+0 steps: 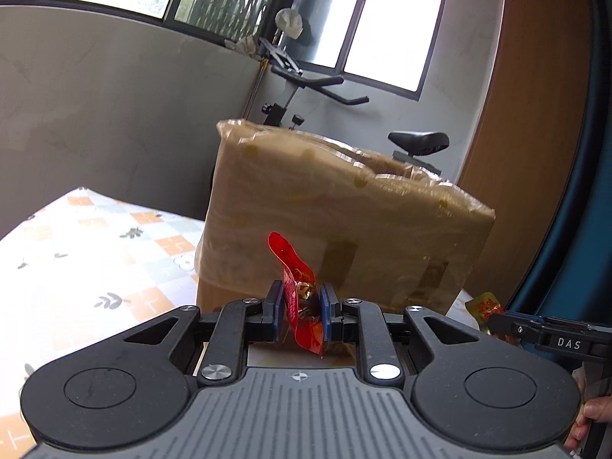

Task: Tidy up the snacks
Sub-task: 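Lift the red and gold packets and carry both over the lined box, then open both tools to drop the red and gold packets into the box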

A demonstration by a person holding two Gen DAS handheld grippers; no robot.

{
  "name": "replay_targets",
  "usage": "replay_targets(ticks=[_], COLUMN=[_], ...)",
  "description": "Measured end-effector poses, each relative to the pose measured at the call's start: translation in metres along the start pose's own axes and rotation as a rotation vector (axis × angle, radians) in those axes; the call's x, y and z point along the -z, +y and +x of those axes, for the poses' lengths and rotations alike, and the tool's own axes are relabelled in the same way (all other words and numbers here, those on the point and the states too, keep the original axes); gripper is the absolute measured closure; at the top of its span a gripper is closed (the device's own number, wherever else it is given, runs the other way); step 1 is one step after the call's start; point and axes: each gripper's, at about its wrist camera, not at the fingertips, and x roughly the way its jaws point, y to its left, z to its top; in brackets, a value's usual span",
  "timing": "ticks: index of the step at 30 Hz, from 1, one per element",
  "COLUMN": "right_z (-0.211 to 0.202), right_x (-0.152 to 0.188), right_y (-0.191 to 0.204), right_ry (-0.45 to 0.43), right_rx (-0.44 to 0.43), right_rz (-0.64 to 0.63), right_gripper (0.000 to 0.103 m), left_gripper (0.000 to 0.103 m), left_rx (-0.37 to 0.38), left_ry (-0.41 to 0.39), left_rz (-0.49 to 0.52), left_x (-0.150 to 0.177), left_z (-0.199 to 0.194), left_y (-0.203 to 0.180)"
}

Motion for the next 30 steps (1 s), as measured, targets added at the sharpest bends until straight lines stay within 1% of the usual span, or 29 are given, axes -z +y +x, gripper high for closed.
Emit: replay_targets(ticks=[5,9,11,13,16,18,20,22,26,30], right_z=[-0.014,-0.014,-0.009,-0.001,0.018,0.034,0.049,0.065,0.094,0.118], right_x=[-0.029,-0.061,-0.079,-0.097,-0.121,-0.134,-0.143,-0.149,-0.151,-0.148], right_y=[0.002,0.007,0.011,0.014,0.022,0.026,0.029,0.032,0.030,0.030], right_ry=[-0.077,-0.115,-0.133,-0.151,-0.159,-0.163,-0.178,-0.174,-0.147,-0.099], right_rx=[-0.040,-0.083,-0.098,-0.106,-0.115,-0.113,-0.131,-0.115,-0.099,-0.076], right_rz=[0.019,-0.011,-0.032,-0.057,-0.092,-0.108,-0.116,-0.134,-0.135,-0.138], right_gripper=[0.070,0.070,0.070,0.070,0.070,0.070,0.069,0.069,0.069,0.069], left_gripper=[0.083,0.083,0.082,0.082,0.082,0.082,0.082,0.082,0.082,0.082], left_rx=[0.034,0.070,0.073,0.088,0.092,0.087,0.073,0.049,0.008,-0.005], left_ry=[-0.061,-0.107,-0.138,-0.164,-0.179,-0.172,-0.151,-0.136,-0.096,-0.041], left_rz=[0.026,0.063,0.087,0.086,0.099,0.118,0.128,0.132,0.123,0.127], left_x=[-0.021,-0.047,-0.064,-0.084,-0.109,-0.121,-0.130,-0.136,-0.142,-0.138], left_z=[-0.009,-0.009,-0.005,0.001,0.018,0.032,0.054,0.070,0.090,0.101], left_y=[-0.010,-0.021,-0.028,-0.033,-0.040,-0.044,-0.046,-0.043,-0.033,-0.028])
